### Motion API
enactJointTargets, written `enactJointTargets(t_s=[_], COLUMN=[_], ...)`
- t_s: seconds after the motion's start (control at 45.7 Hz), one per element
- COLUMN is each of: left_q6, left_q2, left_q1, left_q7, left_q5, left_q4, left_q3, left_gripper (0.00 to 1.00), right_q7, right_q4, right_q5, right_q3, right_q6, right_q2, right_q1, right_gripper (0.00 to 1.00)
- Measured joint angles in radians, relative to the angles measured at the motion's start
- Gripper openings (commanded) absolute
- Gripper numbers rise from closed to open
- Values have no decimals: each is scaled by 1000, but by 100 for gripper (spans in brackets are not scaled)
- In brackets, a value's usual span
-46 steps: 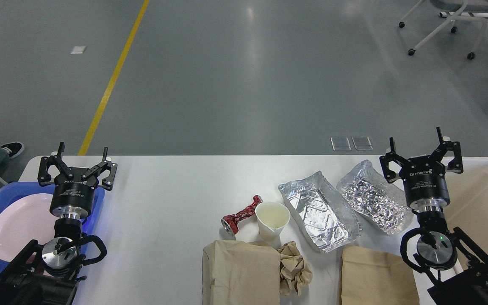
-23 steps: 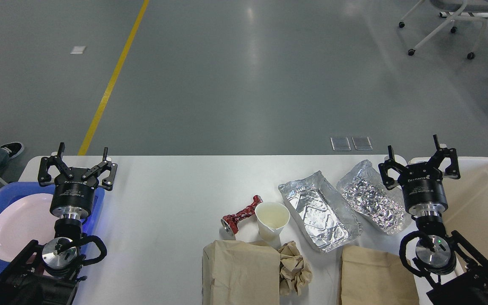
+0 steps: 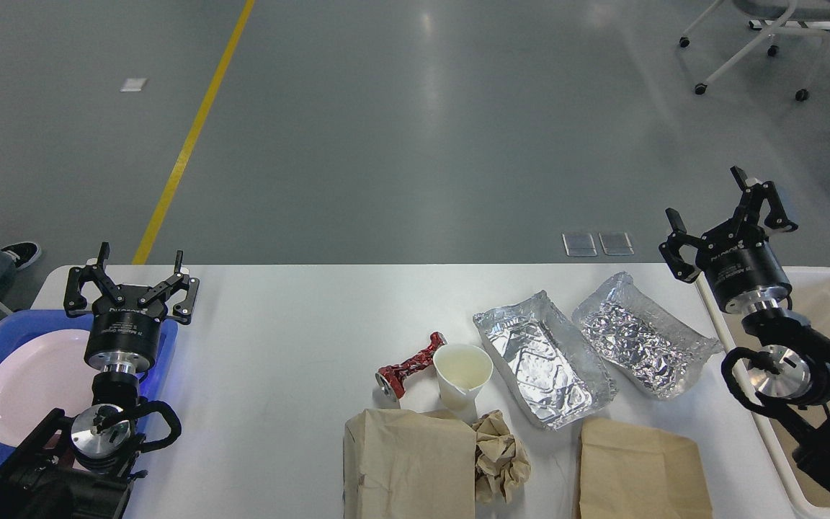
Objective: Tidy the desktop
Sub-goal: 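Raise the right gripper up over the beige bin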
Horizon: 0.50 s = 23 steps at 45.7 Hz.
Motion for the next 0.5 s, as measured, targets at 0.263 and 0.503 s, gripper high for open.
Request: enactJointTargets(t_s=[0.263,0.503], left_q6=[0,0], left_q2=[0,0], left_q1=[0,0], left_q7=[0,1], left_q5=[-1,-1], left_q4=[0,0], left_q3=[0,0], left_gripper=[96,96], right_q7=[0,0], right_q4=[6,49], right_q5=[0,-2], right_q3=[-680,-1380], right_q6=[14,65], right_q2=[-180,-170], right_q1=[413,914], right_gripper=[100,100])
